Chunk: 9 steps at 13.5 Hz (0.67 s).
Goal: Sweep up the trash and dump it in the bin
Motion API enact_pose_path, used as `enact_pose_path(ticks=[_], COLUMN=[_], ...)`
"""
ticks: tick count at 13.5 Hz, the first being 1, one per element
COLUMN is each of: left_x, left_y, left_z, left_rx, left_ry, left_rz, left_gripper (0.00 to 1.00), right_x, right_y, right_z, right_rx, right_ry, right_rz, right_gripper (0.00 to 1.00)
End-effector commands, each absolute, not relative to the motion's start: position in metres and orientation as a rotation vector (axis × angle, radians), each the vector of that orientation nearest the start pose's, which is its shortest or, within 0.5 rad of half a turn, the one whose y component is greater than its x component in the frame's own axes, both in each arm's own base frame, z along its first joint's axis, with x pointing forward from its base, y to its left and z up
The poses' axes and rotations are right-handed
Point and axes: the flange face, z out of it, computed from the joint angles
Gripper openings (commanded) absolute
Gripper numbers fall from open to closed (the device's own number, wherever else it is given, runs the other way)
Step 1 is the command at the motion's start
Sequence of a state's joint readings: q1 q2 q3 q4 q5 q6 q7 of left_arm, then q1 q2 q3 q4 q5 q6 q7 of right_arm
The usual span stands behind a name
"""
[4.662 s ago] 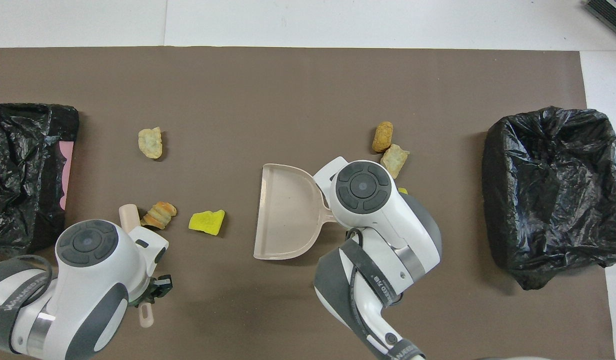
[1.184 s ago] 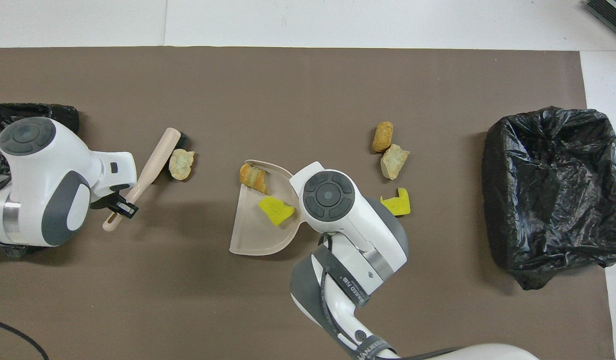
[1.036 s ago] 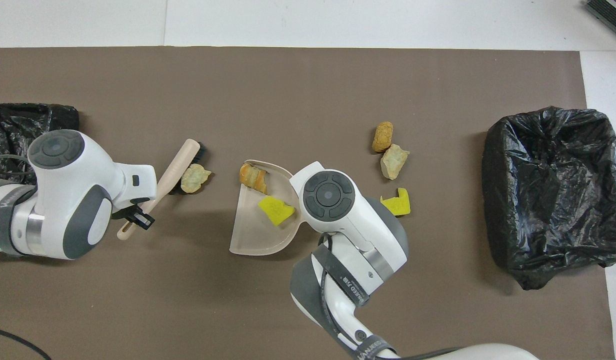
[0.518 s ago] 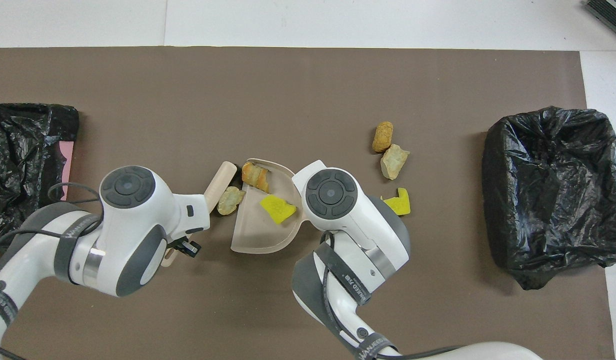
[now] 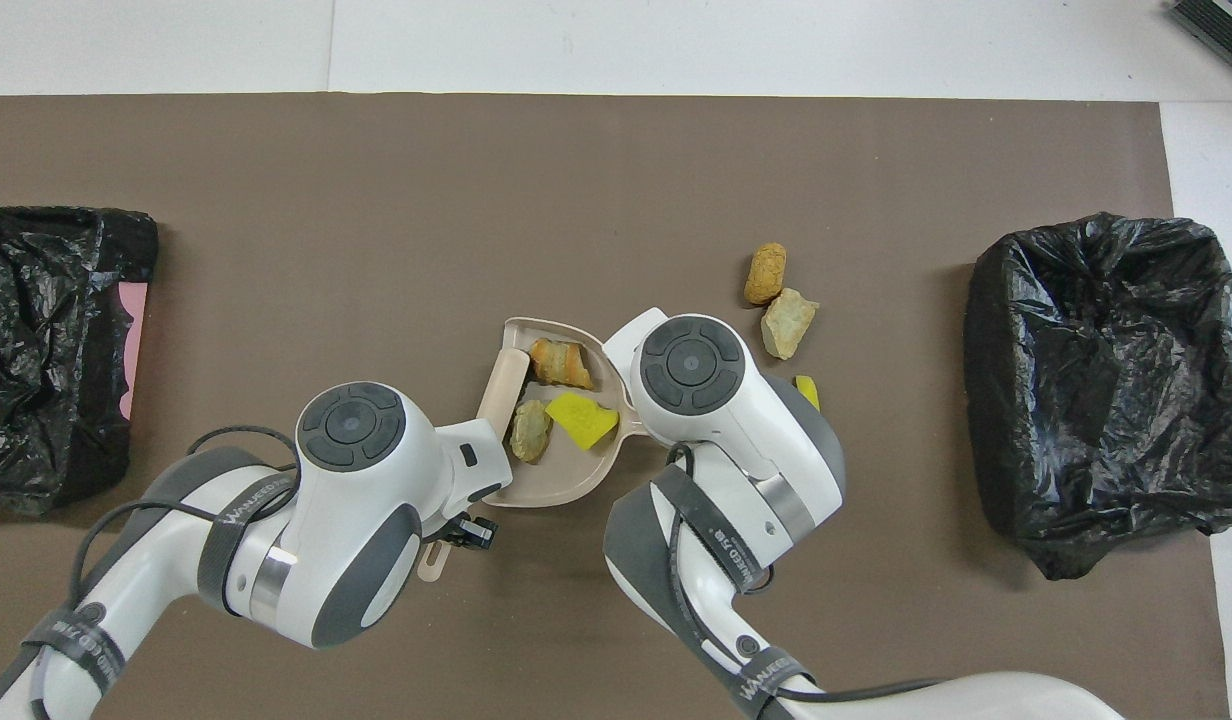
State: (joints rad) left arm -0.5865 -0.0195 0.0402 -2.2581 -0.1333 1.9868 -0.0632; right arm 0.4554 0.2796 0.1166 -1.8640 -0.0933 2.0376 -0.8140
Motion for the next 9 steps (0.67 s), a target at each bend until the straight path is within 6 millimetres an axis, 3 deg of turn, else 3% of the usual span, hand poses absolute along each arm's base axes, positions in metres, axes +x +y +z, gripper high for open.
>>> enact_pose_path(ticks=[1,3,6,9], left_x=[0.419,0.429,0.433,0.427], left_y=[-0.257,-0.258,-0.258,-0.255], left_z=[0.381,0.405,0.408,0.406], left_rx=[-3.117,-3.143,-3.147,-3.134], left_ry=[0.577,0.457,-0.006,-0.058], left_rz=[0.446,0.423,0.392,0.403], left_gripper=[0.00,0.00,0.00,0.00], right_x=[0.518,0.525,0.533,0.545], right_y=[0.313,0.303,0.289,0.268], right_z=[0.376,0.380,0.388,0.399], right_rx=[-2.302,-2.274,-2.187,-2.139], right_ry=[-2.116,-2.136,-2.160,-2.187], right_rz=[0.164,0.140,0.088,0.042], right_gripper=[0.00,0.00,0.00,0.00])
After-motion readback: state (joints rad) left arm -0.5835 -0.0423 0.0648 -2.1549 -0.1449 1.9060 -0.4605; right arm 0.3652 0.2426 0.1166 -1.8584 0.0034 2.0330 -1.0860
